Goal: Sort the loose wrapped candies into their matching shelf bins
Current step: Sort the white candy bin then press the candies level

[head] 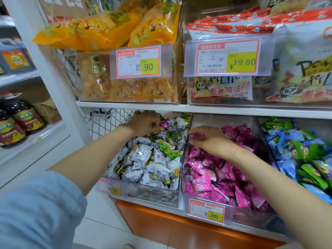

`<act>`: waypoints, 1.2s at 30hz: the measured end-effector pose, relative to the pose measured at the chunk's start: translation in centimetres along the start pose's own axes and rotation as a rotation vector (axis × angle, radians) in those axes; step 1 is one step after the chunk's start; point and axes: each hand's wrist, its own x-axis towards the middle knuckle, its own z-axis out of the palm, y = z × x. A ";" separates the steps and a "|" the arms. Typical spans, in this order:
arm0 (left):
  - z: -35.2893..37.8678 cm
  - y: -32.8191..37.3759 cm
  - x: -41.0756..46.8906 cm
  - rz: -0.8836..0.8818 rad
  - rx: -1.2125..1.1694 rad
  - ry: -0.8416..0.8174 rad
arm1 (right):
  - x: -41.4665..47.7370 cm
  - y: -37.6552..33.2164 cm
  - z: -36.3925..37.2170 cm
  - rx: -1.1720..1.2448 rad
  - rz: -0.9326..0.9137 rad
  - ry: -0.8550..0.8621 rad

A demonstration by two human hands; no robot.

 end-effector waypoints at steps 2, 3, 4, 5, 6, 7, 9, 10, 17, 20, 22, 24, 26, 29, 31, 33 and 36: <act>0.5 0.5 0.7 0.012 -0.009 0.110 | 0.1 0.1 0.0 0.017 0.001 0.008; 0.7 0.6 1.2 0.016 -0.021 0.138 | 0.1 0.2 0.0 0.022 0.002 0.010; 1.0 0.7 1.9 0.014 -0.039 0.153 | 0.2 0.3 -0.1 0.023 0.003 0.009; 1.2 0.8 2.5 0.005 -0.051 0.151 | 0.2 0.3 -0.1 0.022 0.000 0.009; 1.3 0.8 3.1 -0.014 -0.041 0.133 | 0.2 0.3 -0.1 0.021 -0.001 0.011; 1.4 0.7 3.7 -0.046 -0.019 0.096 | 0.2 0.4 -0.2 0.020 -0.003 0.014; 1.6 0.6 4.7 -0.115 -0.003 0.019 | 0.3 0.4 -0.2 0.019 -0.006 0.023; 1.6 0.6 5.0 -0.147 -0.023 -0.018 | 0.3 0.5 -0.2 0.015 -0.007 0.026; 1.2 1.7 6.1 -0.245 -0.062 -0.113 | 0.3 0.7 -0.2 0.018 0.013 0.024; 1.2 1.9 6.0 -0.249 -0.084 -0.076 | 0.4 0.8 -0.2 0.022 0.016 0.029; 1.4 1.7 5.8 -0.235 -0.085 -0.013 | 0.4 0.8 -0.1 0.031 0.024 0.041; 1.4 1.6 5.4 -0.209 -0.092 0.050 | 0.5 0.7 0.0 0.058 0.028 0.075; 1.4 1.4 5.0 -0.215 -0.141 0.144 | 0.6 0.7 0.1 0.080 0.019 0.116; 0.6 1.5 4.0 -0.339 -0.550 0.256 | 0.9 0.6 -0.1 0.157 -0.011 0.164; -0.7 2.1 2.4 -0.288 -0.929 0.296 | 1.2 0.4 -0.2 0.222 -0.012 0.196; -2.2 3.1 0.8 -0.147 -1.054 0.268 | 1.3 0.1 -0.2 0.301 -0.013 0.228; -3.0 5.2 -0.4 -0.096 -0.938 0.096 | 1.4 -0.3 0.1 0.397 -0.017 0.199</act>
